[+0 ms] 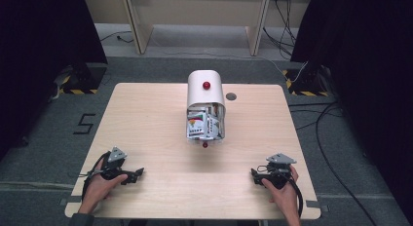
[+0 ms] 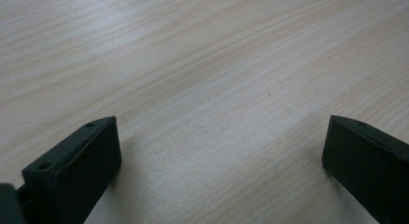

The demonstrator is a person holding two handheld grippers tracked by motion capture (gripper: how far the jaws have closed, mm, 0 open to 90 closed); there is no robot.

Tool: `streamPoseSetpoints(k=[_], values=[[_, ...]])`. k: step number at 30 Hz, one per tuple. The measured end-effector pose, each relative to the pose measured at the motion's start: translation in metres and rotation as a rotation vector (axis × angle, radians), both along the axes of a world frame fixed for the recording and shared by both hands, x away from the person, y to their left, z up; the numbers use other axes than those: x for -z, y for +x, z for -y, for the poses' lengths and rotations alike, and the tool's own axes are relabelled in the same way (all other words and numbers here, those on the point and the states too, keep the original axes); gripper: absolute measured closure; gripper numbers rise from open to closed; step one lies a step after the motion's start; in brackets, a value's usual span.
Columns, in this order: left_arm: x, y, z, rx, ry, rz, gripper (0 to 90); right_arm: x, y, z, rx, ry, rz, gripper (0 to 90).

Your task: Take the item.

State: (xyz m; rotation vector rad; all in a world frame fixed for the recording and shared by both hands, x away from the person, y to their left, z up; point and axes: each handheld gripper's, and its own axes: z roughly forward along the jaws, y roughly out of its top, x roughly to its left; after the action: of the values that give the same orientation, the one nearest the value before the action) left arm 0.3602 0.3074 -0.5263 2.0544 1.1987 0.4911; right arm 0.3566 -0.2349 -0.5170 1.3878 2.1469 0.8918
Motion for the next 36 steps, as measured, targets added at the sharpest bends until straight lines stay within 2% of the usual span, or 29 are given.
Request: streamPoseSetpoints(k=[4, 5, 7, 21, 28, 36], values=[[0.0, 0.0, 0.0, 0.0, 0.0, 0.0, 0.0, 0.0, -0.001, 0.0, -0.005, 0.0, 0.007, 13.3], [0.0, 0.0, 0.0, 0.0, 0.001, 0.001, 0.0, -0.001, -0.002, -0.001, -0.022, 0.014, 0.026, 21.8], [0.0, 0.0, 0.0, 0.0, 0.001, 0.001, 0.0, -0.001, -0.003, -0.002, -0.028, 0.005, 0.042, 17.9], [0.0, 0.0, 0.0, -0.001, 0.0, 0.0, 0.0, -0.012, -0.007, -0.005, -0.04, 0.022, 0.087, 18.9], [0.0, 0.0, 0.0, 0.0, 0.0, 0.0, 0.0, -0.026, -0.009, -0.009, -0.076, 0.028, 0.134, 21.7], [0.0, 0.0, 0.0, 0.0, 0.001, 0.0, 0.0, -0.044, -0.006, -0.016, -0.089, 0.038, 0.168, 26.1]])
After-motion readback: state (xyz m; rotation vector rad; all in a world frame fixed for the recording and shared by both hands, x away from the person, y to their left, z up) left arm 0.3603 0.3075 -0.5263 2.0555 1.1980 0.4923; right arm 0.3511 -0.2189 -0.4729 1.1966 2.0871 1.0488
